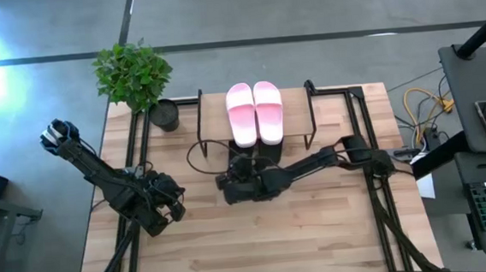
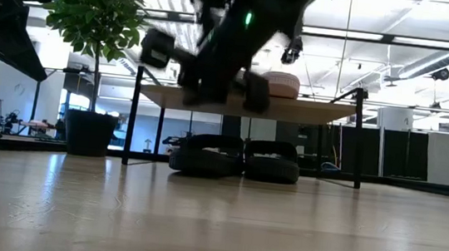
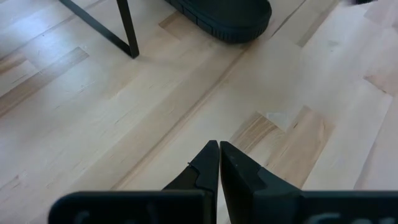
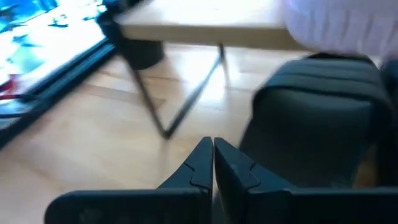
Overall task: Pick and place slides into the shelf
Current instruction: Adjust the black slippers
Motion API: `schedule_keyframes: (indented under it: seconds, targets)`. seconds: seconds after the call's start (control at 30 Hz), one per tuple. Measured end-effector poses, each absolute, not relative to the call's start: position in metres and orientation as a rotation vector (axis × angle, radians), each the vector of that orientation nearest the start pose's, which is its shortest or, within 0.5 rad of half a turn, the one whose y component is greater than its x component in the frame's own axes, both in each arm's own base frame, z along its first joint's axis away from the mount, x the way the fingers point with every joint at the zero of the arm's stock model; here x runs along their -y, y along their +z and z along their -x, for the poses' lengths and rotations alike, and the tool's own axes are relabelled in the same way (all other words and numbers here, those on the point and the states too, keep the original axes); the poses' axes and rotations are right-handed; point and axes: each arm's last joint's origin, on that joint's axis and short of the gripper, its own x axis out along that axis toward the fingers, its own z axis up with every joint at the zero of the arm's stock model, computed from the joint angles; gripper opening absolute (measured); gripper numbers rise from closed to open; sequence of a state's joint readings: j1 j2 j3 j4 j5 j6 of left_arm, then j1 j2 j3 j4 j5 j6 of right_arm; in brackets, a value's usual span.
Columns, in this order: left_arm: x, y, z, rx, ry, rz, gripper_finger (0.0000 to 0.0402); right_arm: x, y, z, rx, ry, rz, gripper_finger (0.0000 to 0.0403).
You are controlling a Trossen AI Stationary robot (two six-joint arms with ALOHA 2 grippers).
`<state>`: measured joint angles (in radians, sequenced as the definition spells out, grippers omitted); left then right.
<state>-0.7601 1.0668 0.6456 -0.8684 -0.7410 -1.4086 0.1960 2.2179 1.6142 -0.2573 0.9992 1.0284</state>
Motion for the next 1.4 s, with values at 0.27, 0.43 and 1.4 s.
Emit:
schedule_keyframes:
  seconds: [0.27, 0.43, 1.4]
  targets:
    - [0.1, 0.204, -0.133, -0.704, 0.584, 0.425, 0.0, -0.087, 0.16, -0.464, -0.312, -0.893, -0.638, 0.0009]
    - [0.099, 0.204, -0.133, -0.702, 0.586, 0.423, 0.0, -0.091, 0.142, -0.466, -0.342, -0.885, -0.78, 0.0009]
    - [0.099, 0.204, -0.133, -0.702, 0.587, 0.419, 0.0, -0.05, 0.124, -0.467, -0.413, -0.989, -0.694, 0.0009]
